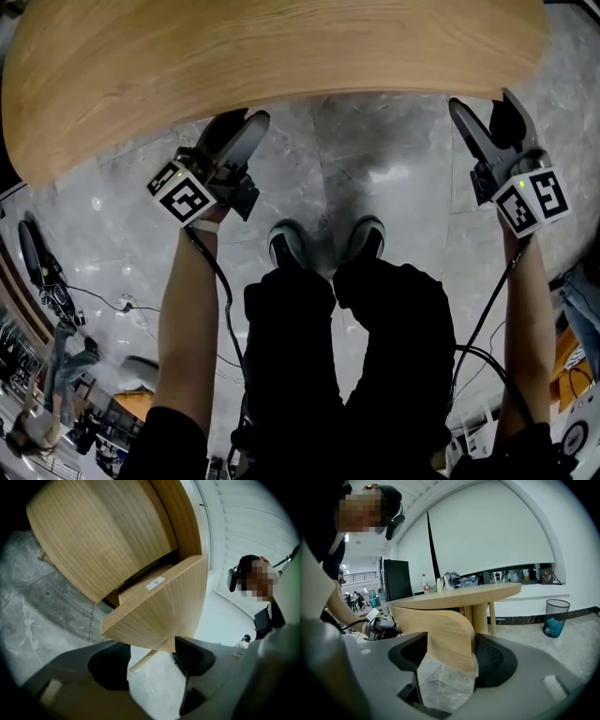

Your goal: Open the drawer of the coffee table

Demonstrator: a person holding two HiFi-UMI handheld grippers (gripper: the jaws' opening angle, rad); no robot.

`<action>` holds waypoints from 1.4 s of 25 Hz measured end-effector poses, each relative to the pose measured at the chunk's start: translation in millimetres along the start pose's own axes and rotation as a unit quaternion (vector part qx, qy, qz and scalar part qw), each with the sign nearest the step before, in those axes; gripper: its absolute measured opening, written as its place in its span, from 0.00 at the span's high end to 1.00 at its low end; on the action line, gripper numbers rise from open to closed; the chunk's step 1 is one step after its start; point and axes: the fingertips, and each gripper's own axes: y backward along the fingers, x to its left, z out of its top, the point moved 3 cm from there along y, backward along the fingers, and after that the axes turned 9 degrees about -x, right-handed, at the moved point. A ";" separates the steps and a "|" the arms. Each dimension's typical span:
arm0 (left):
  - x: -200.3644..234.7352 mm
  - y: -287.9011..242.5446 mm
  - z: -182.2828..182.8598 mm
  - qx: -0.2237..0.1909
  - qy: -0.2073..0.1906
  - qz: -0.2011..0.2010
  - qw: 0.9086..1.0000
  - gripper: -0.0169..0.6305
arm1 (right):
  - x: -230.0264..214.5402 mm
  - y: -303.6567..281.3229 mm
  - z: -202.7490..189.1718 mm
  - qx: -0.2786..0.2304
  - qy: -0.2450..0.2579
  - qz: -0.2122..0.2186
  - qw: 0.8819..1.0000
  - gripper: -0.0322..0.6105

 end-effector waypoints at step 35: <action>-37.6 37.4 39.3 0.193 -0.292 0.293 0.890 0.53 | 12.7 7.4 -10.6 0.144 0.023 -0.054 0.988 0.48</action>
